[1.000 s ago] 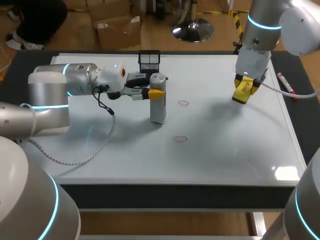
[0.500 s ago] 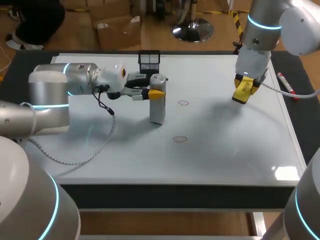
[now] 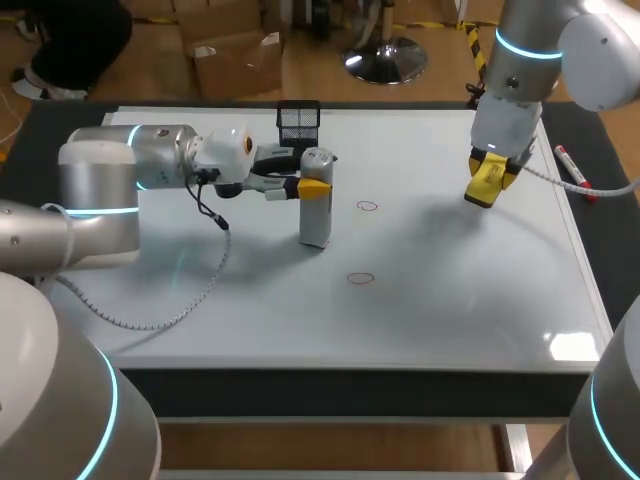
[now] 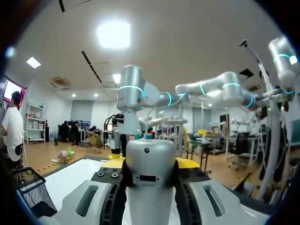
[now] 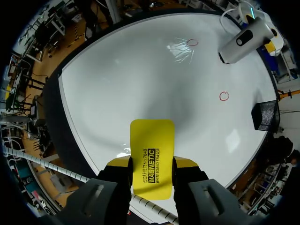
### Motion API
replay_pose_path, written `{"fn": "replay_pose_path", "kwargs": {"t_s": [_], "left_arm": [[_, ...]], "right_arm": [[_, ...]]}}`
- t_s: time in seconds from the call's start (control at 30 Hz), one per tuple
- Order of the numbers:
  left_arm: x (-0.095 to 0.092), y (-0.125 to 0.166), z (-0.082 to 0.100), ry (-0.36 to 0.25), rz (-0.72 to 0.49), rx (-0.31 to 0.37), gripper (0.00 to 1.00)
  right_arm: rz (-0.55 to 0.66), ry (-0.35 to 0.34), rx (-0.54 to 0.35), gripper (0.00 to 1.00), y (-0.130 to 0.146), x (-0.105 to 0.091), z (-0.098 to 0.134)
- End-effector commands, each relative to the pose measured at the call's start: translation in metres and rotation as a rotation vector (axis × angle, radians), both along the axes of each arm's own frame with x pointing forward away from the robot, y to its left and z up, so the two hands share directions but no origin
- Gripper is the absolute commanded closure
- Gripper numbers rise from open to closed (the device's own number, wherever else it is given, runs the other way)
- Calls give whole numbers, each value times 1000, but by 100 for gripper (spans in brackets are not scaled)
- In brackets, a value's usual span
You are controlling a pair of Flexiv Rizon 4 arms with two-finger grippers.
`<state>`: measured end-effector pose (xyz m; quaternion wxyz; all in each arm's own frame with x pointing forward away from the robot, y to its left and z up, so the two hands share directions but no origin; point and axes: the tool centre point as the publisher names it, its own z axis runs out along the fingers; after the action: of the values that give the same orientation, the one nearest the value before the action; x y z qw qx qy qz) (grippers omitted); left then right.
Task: Pick up the inspection probe, press it on each red-marked spot on the whiteboard one by one, put down the probe, pick up the eraser, and wipe off all the red marks.
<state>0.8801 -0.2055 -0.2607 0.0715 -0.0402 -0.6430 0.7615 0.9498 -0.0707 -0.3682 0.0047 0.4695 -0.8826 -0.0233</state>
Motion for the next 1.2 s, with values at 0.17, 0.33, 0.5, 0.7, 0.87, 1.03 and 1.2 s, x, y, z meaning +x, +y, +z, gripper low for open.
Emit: {"fn": "replay_pose_path", "kwargs": {"t_s": [0.17, 0.33, 0.5, 0.7, 0.87, 1.03, 1.2], "left_arm": [[-5, 4, 15, -8, 13, -3, 100], [-10, 16, 23, -9, 56, 1, 100], [-22, 36, 31, -15, 109, 7, 100], [-35, 64, 34, -15, 177, 2, 100], [-45, 87, 36, -19, 242, -1, 100], [-56, 109, 39, -26, 290, -1, 100], [-65, 132, 38, -26, 343, 3, 100]], "right_arm": [[2, 0, -4, 100, 0, 0, 1], [2, 0, -4, 100, 0, 0, 1], [2, 0, -4, 100, 0, 0, 1], [2, 0, -4, 100, 0, 0, 1], [2, 0, -4, 100, 0, 0, 1], [2, 0, -4, 100, 0, 0, 1], [2, 0, -4, 100, 0, 0, 1]]}}
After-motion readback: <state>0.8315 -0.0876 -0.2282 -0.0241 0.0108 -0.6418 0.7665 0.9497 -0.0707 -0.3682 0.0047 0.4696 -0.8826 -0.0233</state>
